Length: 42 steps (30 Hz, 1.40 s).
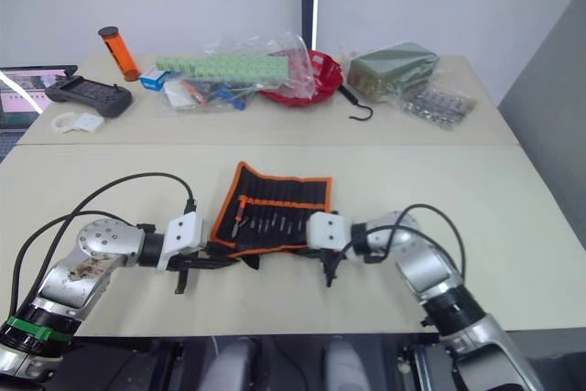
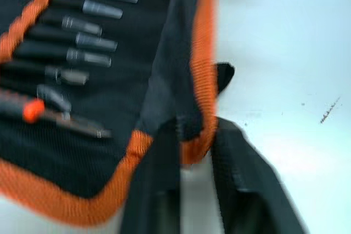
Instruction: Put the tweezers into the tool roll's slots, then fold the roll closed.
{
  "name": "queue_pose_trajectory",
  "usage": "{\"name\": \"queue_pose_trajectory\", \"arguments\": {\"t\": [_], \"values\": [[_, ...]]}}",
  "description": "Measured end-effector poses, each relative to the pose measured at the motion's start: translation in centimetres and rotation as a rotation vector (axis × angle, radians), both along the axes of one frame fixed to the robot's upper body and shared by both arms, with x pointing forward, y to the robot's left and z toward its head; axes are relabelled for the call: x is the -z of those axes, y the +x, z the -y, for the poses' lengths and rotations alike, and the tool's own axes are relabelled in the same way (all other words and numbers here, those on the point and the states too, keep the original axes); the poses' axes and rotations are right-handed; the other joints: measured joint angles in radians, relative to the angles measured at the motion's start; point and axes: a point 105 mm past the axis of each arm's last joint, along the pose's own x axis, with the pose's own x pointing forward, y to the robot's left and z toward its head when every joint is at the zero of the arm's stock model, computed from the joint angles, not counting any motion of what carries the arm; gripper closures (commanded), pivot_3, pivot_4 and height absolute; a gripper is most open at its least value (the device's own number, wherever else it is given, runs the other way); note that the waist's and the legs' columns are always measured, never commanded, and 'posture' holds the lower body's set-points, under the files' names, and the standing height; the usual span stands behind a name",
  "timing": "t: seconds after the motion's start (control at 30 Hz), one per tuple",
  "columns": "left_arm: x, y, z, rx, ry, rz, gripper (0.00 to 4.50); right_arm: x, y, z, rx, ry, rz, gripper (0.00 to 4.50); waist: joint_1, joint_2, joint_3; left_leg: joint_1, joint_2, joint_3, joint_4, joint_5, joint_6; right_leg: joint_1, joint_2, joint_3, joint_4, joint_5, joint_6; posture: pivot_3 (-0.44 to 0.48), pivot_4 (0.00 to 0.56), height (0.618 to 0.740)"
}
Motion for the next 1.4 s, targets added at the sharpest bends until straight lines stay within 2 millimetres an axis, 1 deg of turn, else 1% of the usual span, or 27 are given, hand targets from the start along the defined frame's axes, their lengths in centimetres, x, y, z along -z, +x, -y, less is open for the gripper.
{"name": "queue_pose_trajectory", "arguments": {"t": [0.07,0.17,0.23,0.27,0.37,0.5,0.6,0.73,0.77,0.8,0.9,0.97,1.03,1.17,1.3,1.33,1.4], "values": [[-0.2,-0.2,0.0,0.003,-0.015,-0.021,1.94,-0.2,-0.1,0.2,-0.004,0.003,-0.003,1.92,0.000,0.000,0.000,0.000,0.000,0.000,0.000,0.000,0.000,0.000,0.000,0.000,0.000,0.000,0.000,0.000,0.150,0.740],[-0.7,-0.1,-0.6,-0.009,-0.025,-0.028,0.95,-0.7,-0.4,0.5,-0.007,0.007,0.007,0.88,-0.001,0.000,0.000,0.000,0.000,0.000,0.000,0.000,0.000,0.000,0.000,0.000,0.000,0.000,0.000,0.000,0.150,0.740],[-1.8,0.5,-1.2,-0.032,-0.054,-0.009,0.30,-1.0,-0.7,1.0,0.007,0.028,-0.001,0.21,0.001,0.000,0.000,0.000,0.000,0.000,0.000,0.000,0.000,0.000,0.000,0.000,0.000,0.000,0.000,0.000,0.150,0.740],[-2.4,0.7,-1.6,-0.048,-0.065,0.002,0.04,-1.2,-0.7,1.1,0.014,0.029,-0.002,0.01,0.001,0.000,0.000,0.000,0.000,0.000,0.000,0.000,0.000,0.000,0.000,0.000,0.000,0.000,0.000,0.000,0.150,0.740],[-4.4,1.1,-2.6,-0.077,-0.110,0.046,0.04,-2.2,-1.0,1.7,0.036,0.056,-0.013,0.01,0.001,0.000,0.000,0.000,0.000,0.000,0.000,0.000,0.000,0.000,0.000,0.000,-0.001,0.000,0.000,0.000,0.150,0.740],[-6.1,-0.5,-2.5,-0.041,-0.155,0.047,0.04,-2.7,-1.9,3.2,0.099,0.088,-0.092,0.01,0.001,0.000,0.000,-0.001,0.000,0.000,0.000,0.000,0.000,0.000,0.000,0.000,-0.001,0.000,0.000,0.000,0.150,0.740],[-5.7,-1.4,-2.4,-0.049,-0.168,0.030,0.04,-3.1,-2.0,3.4,0.148,0.143,-0.121,0.01,0.000,0.000,0.000,0.000,0.001,0.000,-0.001,0.000,0.000,0.000,0.000,0.000,-0.001,0.000,0.000,0.000,0.150,0.740],[-4.7,-1.8,-2.9,-0.125,-0.182,0.023,0.04,-3.5,-1.8,3.6,0.235,0.218,-0.157,0.01,0.000,0.000,0.000,0.000,0.001,0.001,0.000,0.000,0.000,0.000,0.000,0.000,-0.002,0.000,0.000,0.000,0.150,0.740],[-4.6,-1.7,-3.0,-0.145,-0.190,0.028,0.60,-3.5,-1.8,3.7,0.255,0.228,-0.161,0.00,0.002,0.000,0.000,0.000,0.001,0.001,0.000,0.000,0.000,0.000,0.000,0.000,-0.002,0.000,0.000,0.000,0.150,0.740],[-4.6,-1.7,-3.1,-0.165,-0.200,0.037,0.83,-3.6,-1.7,3.7,0.274,0.243,-0.164,0.00,0.004,0.000,0.000,0.000,0.001,0.001,0.000,0.000,0.000,0.000,0.000,0.000,-0.002,0.000,0.000,0.000,0.150,0.740],[-4.5,-1.8,-3.2,-0.197,-0.210,0.046,1.79,-4.0,-1.8,3.7,0.306,0.290,-0.179,0.00,0.008,0.000,0.000,-0.001,0.001,0.001,0.000,0.000,0.000,0.001,0.000,0.000,-0.004,0.000,0.000,0.000,0.150,0.740],[-4.6,-2.0,-3.1,-0.204,-0.230,0.046,2.50,-4.2,-2.7,3.4,0.286,0.317,-0.228,0.00,0.008,0.000,0.000,-0.001,0.001,0.001,0.000,0.000,0.000,0.001,0.000,0.000,-0.004,0.000,0.000,0.000,0.150,0.740],[-4.8,-2.3,-2.9,-0.206,-0.249,0.045,3.14,-4.3,-3.6,3.1,0.255,0.326,-0.268,0.53,0.007,0.000,0.000,-0.001,0.001,0.001,0.000,0.000,0.000,0.001,0.000,0.000,-0.005,0.000,0.000,0.000,0.150,0.740],[-4.3,-3.0,-2.5,-0.211,-0.281,0.016,4.46,-4.1,-3.8,3.0,0.246,0.302,-0.271,1.85,0.007,0.000,0.000,0.000,0.002,0.002,0.000,0.000,0.000,0.001,0.000,0.000,-0.005,0.000,0.000,0.000,0.150,0.740],[-4.2,-2.9,-2.4,-0.213,-0.276,0.018,4.50,-3.7,-4.0,2.5,0.231,0.285,-0.274,3.21,0.008,0.000,0.000,-0.001,0.001,0.002,0.000,0.000,0.000,0.002,0.000,0.000,-0.006,0.000,0.000,0.000,0.150,0.740],[-4.1,-2.8,-2.4,-0.212,-0.269,0.026,4.50,-3.6,-4.0,2.4,0.224,0.274,-0.266,3.62,0.008,0.000,0.000,-0.001,0.001,0.002,0.000,0.000,0.000,0.001,0.000,0.000,-0.006,0.000,0.000,0.000,0.150,0.740],[-4.1,-2.4,-2.3,-0.218,-0.268,0.045,4.50,-3.4,-3.9,2.2,0.220,0.263,-0.255,4.23,0.009,0.000,0.000,-0.001,0.001,0.002,0.000,0.000,0.000,0.001,0.000,0.000,-0.006,0.000,0.000,0.000,0.150,0.740]]}}
